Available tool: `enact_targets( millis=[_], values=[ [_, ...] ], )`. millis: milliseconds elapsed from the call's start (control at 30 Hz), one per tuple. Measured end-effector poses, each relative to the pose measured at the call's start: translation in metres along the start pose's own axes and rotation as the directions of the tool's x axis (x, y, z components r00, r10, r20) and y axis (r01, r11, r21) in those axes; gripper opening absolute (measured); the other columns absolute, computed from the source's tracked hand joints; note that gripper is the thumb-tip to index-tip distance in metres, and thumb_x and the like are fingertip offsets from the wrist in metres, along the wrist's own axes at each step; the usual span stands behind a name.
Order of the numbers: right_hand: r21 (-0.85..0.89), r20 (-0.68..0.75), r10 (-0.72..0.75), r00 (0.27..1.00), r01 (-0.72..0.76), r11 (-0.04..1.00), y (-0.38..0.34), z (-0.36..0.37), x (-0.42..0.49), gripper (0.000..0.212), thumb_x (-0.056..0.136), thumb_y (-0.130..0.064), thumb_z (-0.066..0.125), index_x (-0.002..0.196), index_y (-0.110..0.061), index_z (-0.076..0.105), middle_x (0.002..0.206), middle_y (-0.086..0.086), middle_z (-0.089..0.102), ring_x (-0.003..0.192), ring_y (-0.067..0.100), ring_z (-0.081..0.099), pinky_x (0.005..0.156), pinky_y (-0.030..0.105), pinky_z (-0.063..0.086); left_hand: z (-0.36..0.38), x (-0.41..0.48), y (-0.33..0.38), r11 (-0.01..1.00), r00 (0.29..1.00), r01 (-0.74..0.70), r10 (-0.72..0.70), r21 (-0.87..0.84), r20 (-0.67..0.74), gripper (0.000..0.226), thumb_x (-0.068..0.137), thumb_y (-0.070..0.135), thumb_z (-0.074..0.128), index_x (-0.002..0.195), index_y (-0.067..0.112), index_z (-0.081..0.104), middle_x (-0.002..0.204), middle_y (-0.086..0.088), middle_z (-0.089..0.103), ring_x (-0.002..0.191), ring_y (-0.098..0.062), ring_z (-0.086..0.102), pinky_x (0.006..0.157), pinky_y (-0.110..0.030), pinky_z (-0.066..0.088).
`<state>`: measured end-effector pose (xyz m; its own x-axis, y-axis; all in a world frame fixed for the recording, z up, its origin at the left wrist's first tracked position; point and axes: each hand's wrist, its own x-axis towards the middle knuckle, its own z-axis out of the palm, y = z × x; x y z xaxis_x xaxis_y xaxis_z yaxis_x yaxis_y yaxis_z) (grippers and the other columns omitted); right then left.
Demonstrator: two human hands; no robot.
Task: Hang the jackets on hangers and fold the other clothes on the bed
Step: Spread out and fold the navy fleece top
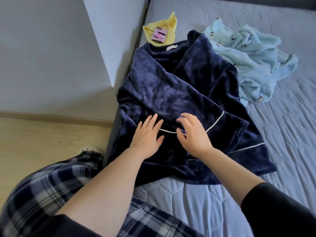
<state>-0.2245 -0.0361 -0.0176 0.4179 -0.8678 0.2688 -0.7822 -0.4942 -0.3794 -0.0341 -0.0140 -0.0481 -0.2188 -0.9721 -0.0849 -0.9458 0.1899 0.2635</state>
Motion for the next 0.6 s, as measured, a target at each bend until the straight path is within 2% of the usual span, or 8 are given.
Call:
enact_targets(
  millis=[67,133,200,267,367,467,533,600],
  values=[
    [0.023,0.014,-0.241,0.97,0.24,0.97,-0.011,-0.002,-0.018,0.028,0.084,-0.023,0.058,0.102,-0.003,0.062,0.108,0.012,0.058,0.096,0.031,0.055,0.083,0.044,0.047,-0.003,-0.015,-0.004,1.0,1.0,-0.02,0.02,0.005,-0.022,0.059,0.099,0.039,0.039,0.151,0.018,0.021,0.16,-0.004,0.007,0.147,-0.021,0.006,0.118,-0.04,0.01],
    [0.024,0.126,-0.395,0.91,0.396,0.918,-0.015,0.0,-0.037,0.036,0.082,-0.034,0.06,0.1,-0.003,0.063,0.105,0.012,0.06,0.089,0.032,0.057,0.079,0.041,0.049,-0.009,-0.034,-0.008,0.994,0.988,-0.094,0.099,0.049,-0.12,0.05,0.093,0.027,0.053,0.138,0.009,0.043,0.148,-0.014,0.034,0.137,-0.029,0.032,0.112,-0.042,0.028],
    [-0.014,0.264,-0.475,0.839,0.496,0.868,-0.016,0.006,-0.051,0.051,0.079,-0.049,0.063,0.103,-0.004,0.063,0.111,0.014,0.06,0.096,0.032,0.059,0.085,0.04,0.049,-0.014,-0.05,-0.008,0.971,0.93,-0.199,0.229,0.132,-0.288,0.025,0.079,0.016,0.066,0.102,0.005,0.061,0.108,-0.013,0.057,0.1,-0.031,0.057,0.085,-0.041,0.048],
    [-0.091,0.427,-0.462,0.777,0.545,0.834,-0.018,0.01,-0.057,0.069,0.068,-0.062,0.065,0.108,-0.006,0.062,0.12,0.014,0.059,0.107,0.033,0.058,0.095,0.041,0.047,-0.017,-0.065,-0.008,0.925,0.86,-0.305,0.37,0.228,-0.35,0.011,0.077,0.022,0.059,0.075,0.011,0.059,0.078,-0.006,0.054,0.072,-0.025,0.053,0.063,-0.037,0.047],
    [-0.196,0.599,-0.352,0.719,0.558,0.807,-0.02,0.01,-0.057,0.084,0.054,-0.061,0.071,0.12,-0.01,0.06,0.133,0.014,0.054,0.123,0.03,0.052,0.105,0.047,0.041,-0.015,-0.085,-0.009,0.823,0.829,-0.479,0.539,0.307,-0.151,0.033,0.078,0.045,0.053,0.062,0.016,0.057,0.065,0.0,0.051,0.063,-0.02,0.049,0.057,-0.031,0.041],
    [-0.238,0.64,-0.327,0.695,0.585,0.776,-0.022,0.009,-0.056,0.067,0.06,-0.03,0.074,0.123,-0.012,0.057,0.135,0.014,0.05,0.125,0.031,0.049,0.106,0.046,0.039,-0.009,-0.097,-0.009,0.775,0.859,-0.501,0.499,0.386,0.115,0.042,0.073,0.06,0.055,0.076,0.019,0.06,0.078,0.002,0.055,0.073,-0.019,0.052,0.061,-0.031,0.044],
    [-0.252,0.608,-0.36,0.708,0.602,0.758,-0.025,0.007,-0.054,0.044,0.063,-0.012,0.063,0.106,-0.015,0.059,0.118,0.01,0.053,0.107,0.029,0.051,0.093,0.038,0.045,-0.01,-0.098,-0.004,0.786,0.884,-0.467,0.421,0.405,0.203,0.035,0.073,0.048,0.062,0.091,0.018,0.059,0.09,-0.001,0.055,0.084,-0.021,0.052,0.066,-0.034,0.044],
    [-0.2,0.559,-0.376,0.739,0.56,0.804,-0.028,0.003,-0.051,0.028,0.064,-0.006,0.057,0.09,-0.016,0.059,0.1,0.005,0.051,0.088,0.025,0.048,0.073,0.032,0.043,-0.014,-0.094,0.001,0.817,0.902,-0.427,0.354,0.387,0.249,0.028,0.074,0.026,0.06,0.101,0.017,0.057,0.098,-0.003,0.055,0.092,-0.024,0.052,0.068,-0.035,0.044]
  ],
)
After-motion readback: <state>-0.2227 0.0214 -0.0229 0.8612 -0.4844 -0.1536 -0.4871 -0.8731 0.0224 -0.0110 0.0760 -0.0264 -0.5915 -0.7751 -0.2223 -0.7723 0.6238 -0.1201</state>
